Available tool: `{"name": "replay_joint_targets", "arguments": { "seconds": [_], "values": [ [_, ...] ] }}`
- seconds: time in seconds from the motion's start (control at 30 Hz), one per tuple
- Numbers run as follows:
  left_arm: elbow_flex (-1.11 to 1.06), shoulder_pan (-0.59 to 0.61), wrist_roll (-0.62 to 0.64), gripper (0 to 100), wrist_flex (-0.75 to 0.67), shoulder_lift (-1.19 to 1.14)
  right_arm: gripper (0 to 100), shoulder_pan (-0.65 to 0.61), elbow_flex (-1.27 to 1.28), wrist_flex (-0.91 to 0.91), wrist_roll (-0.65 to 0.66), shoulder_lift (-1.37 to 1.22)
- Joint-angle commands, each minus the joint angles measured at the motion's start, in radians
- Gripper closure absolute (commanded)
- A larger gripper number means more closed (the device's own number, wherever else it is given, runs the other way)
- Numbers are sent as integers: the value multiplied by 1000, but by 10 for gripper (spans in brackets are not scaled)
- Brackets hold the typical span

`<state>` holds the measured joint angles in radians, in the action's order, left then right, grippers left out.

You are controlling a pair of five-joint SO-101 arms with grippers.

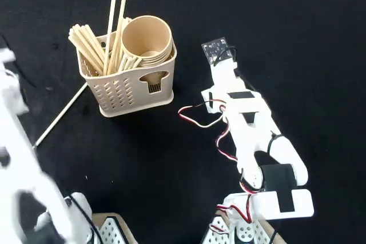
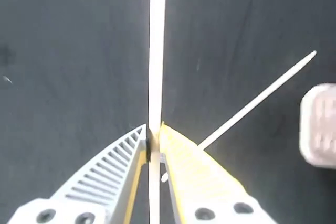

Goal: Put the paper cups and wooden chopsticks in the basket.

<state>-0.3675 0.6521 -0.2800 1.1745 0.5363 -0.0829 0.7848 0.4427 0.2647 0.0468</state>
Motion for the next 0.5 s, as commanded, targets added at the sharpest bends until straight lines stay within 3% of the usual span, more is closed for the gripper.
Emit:
{"name": "replay_joint_targets", "arguments": {
  "seconds": [0.0,0.17,0.3,0.47],
  "values": [
    [-328,-65,86,970,-233,545,987,-12,-7,-9,9,2],
    [-532,-183,157,970,-459,919,987,-12,-7,-9,9,2],
    [-687,-321,247,970,-730,1149,987,-12,-7,-9,9,2],
    [-849,-484,293,970,-1094,1181,987,-12,-7,-9,9,2]
  ]
}}
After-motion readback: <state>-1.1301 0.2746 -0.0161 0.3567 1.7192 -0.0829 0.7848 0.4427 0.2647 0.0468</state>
